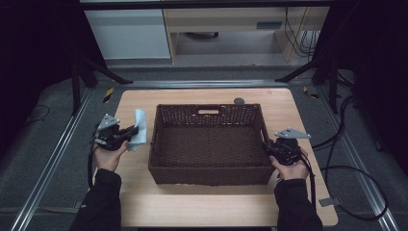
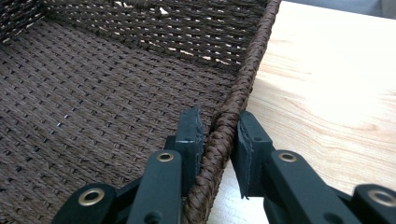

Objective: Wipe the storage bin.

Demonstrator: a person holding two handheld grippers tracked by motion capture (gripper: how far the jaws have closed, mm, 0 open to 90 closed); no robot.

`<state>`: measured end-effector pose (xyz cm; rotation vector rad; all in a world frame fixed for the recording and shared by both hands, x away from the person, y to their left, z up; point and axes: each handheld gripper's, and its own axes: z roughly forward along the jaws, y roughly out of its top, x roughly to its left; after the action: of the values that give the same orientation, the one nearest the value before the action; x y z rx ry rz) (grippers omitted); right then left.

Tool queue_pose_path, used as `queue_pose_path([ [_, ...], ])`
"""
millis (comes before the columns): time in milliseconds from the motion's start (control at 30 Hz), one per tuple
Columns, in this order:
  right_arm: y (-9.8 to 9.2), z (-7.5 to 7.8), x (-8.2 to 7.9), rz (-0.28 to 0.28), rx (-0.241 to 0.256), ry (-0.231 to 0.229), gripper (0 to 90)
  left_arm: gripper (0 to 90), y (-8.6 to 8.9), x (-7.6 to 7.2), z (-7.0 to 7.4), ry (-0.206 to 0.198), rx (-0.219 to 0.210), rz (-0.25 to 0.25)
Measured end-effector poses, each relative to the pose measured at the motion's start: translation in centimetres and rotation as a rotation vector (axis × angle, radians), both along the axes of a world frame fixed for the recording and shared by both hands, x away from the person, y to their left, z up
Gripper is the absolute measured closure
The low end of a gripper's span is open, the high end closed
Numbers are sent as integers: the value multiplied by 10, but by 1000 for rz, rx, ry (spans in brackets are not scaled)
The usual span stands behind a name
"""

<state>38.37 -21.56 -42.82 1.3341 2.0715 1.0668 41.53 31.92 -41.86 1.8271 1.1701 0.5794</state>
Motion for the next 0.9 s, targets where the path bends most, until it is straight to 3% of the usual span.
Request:
queue_pose_path([
  [133,1,0,1,19,5,-1,741,833,-3,6,-3,7,13,-14],
  [333,6,0,0,68,15,1,740,833,-5,10,-12,32,68,-25],
  [433,6,-1,1,81,21,1,737,833,-7,11,-20,61,69,-34],
  [567,5,-1,1,79,33,2,727,833,-13,16,-35,113,136,-46],
  [667,5,-1,1,85,32,-1,722,835,-16,18,-47,167,158,-58],
  [800,5,-1,1,89,25,-7,718,836,-15,19,-58,232,156,-72],
  [900,5,-1,0,88,20,-8,714,837,-14,18,-57,236,165,-74],
])
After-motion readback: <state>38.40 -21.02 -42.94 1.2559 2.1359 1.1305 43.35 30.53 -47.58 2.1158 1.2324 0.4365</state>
